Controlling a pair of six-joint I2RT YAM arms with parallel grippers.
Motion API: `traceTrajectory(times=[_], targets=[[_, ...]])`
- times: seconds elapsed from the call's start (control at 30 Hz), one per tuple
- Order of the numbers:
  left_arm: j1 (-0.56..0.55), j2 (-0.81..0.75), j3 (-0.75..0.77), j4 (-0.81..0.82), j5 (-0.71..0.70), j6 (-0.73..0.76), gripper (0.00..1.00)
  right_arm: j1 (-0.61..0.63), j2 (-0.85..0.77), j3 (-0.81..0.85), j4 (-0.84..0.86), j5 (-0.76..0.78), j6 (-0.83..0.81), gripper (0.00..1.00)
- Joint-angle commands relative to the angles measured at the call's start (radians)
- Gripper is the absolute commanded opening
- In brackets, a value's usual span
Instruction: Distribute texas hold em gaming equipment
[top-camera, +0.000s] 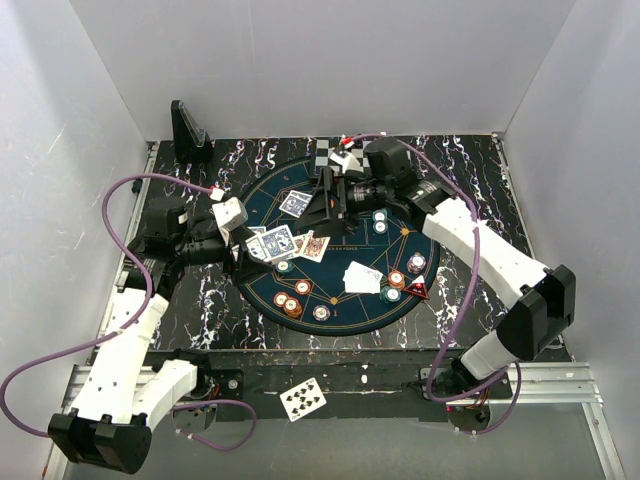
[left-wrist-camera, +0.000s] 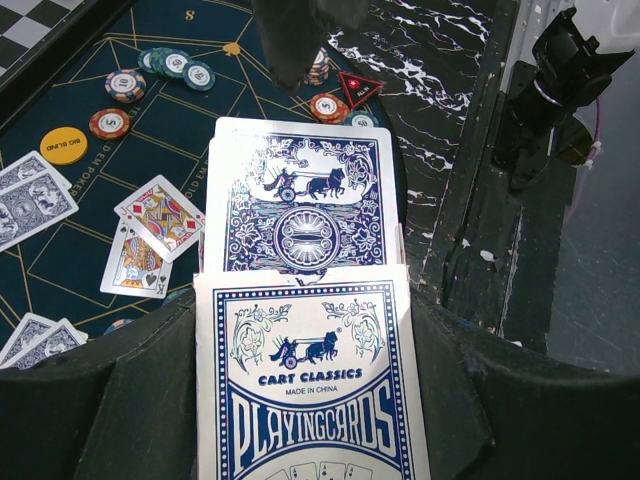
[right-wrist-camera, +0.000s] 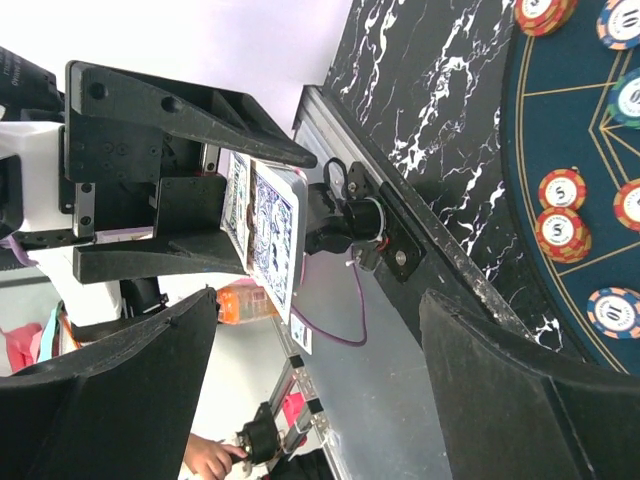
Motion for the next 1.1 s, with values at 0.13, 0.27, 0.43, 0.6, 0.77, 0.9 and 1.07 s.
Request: traceTrajectory(times=[0.13,0.27,0.43,0.6,0.77,0.9,1.07], targets=[[0.002,0.012,0.037,0.03,0.016,-0.002,0.0,0.077,0.102,0.135,0.004,-0.045,-0.007,0.9],[0.002,0.013,0.043,0.05,0.013,-0.017,0.0,0.106,0.153,0.171,0.003,-0.047,0.011,0.9],[0.002,0.02,0.053,0.087,0.012,-0.049,0.0,0.112,0.167,0.159,0.039,-0.044,0.042,0.85],[0.002,0.015,0.056,0.122,0.01,-0.077,0.0,0.112,0.181,0.151,0.05,-0.062,0.058,0.69],[0.002,0.004,0.055,0.133,0.025,-0.094,0.0,0.112,0.198,0.148,0.061,-0.075,0.074,0.62],[0.002,-0.013,0.038,0.131,0.021,-0.092,0.0,0.103,0.184,0.134,0.062,-0.068,0.078,0.59],[0.002,-0.022,0.027,0.131,0.022,-0.091,0.0,0.071,0.129,0.077,0.078,-0.056,0.084,0.57]])
